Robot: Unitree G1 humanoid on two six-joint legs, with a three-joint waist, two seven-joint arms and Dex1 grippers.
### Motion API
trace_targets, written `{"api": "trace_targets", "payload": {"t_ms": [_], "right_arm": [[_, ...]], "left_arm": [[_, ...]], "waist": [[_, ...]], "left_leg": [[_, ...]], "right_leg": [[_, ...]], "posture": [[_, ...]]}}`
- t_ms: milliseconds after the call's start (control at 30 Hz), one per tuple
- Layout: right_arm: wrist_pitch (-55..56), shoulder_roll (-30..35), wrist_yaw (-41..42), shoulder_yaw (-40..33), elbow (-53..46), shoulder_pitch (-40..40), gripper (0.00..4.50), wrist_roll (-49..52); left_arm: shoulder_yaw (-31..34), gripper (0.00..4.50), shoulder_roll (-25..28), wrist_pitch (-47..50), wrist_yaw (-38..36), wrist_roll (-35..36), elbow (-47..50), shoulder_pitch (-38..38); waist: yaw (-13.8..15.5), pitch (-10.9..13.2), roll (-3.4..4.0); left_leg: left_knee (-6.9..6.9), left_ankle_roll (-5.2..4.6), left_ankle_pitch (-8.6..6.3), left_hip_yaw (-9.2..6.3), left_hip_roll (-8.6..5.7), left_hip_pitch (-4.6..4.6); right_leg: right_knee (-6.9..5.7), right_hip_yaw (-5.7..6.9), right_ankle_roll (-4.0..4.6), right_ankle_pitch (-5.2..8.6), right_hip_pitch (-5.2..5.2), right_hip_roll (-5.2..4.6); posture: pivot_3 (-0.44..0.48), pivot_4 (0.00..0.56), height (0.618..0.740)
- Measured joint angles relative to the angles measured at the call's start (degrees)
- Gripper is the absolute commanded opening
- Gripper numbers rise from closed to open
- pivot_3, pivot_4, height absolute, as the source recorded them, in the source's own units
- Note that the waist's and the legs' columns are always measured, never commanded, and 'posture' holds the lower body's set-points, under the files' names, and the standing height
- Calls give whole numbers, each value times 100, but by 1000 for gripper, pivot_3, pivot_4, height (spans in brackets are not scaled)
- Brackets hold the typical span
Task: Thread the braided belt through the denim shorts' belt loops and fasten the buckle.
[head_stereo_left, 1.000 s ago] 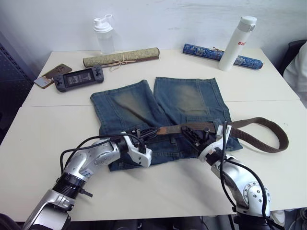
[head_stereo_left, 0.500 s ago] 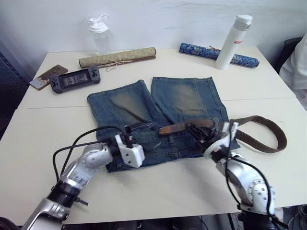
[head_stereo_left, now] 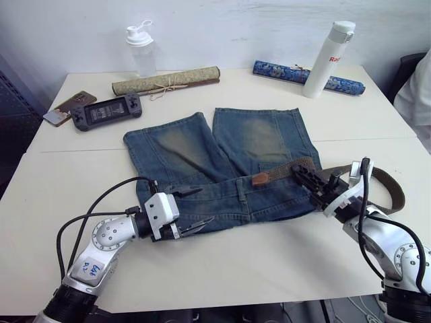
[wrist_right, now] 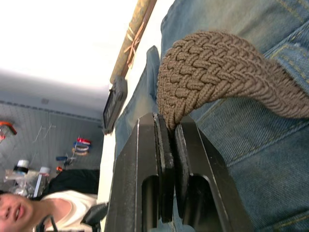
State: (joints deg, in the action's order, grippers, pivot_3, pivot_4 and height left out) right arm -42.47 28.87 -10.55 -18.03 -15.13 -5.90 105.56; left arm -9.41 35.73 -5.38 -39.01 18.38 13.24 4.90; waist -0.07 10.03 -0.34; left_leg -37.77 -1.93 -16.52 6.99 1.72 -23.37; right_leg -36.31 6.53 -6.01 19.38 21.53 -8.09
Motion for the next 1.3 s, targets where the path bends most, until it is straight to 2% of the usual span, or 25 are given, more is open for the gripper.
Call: {"api": "trace_targets", "payload": {"t_ms": [367, 633, 800, 967, 1300], "right_arm": [[-302, 20, 318, 450, -12, 101, 0, -1099], [-243, -240, 407, 514, -20, 17, 0, -1552], [-236, -130, 514, 304, -43, -184, 0, -1709], [-263, 294, 598, 181, -287, -312, 0, -1984], [-373, 249, 711, 549, -634, -244, 0, -2940]], "left_arm": [[231, 4023, -205, -7, -193, -95, -21, -106], [282, 4023, -324, -44, -391, -96, -30, -113], [381, 4023, -361, -44, -444, -129, -55, -102], [390, 4023, -423, -40, -443, -192, -55, -94], [402, 4023, -498, 47, -432, -244, -51, -42]], "waist": [[4, 0, 0], [3, 0, 0], [2, 0, 0], [5, 1, 2], [4, 1, 2]], "left_leg": [[5, 0, 0, 1, 0, 0], [8, 1, 0, 1, -1, 0], [10, 1, 0, 0, 0, 0], [14, 1, 0, 1, -1, -1], [25, 6, 3, 1, -1, 1]], "right_leg": [[11, 1, 0, 0, 0, -1], [13, 1, 0, 0, 0, 0], [15, 1, 0, 0, 0, -1], [22, 2, 0, 0, -1, -1], [25, 3, 0, 0, 1, 2]], "posture": [[0, 150, 717], [0, 150, 717], [0, 150, 717], [0, 150, 717], [0, 150, 717]]}}
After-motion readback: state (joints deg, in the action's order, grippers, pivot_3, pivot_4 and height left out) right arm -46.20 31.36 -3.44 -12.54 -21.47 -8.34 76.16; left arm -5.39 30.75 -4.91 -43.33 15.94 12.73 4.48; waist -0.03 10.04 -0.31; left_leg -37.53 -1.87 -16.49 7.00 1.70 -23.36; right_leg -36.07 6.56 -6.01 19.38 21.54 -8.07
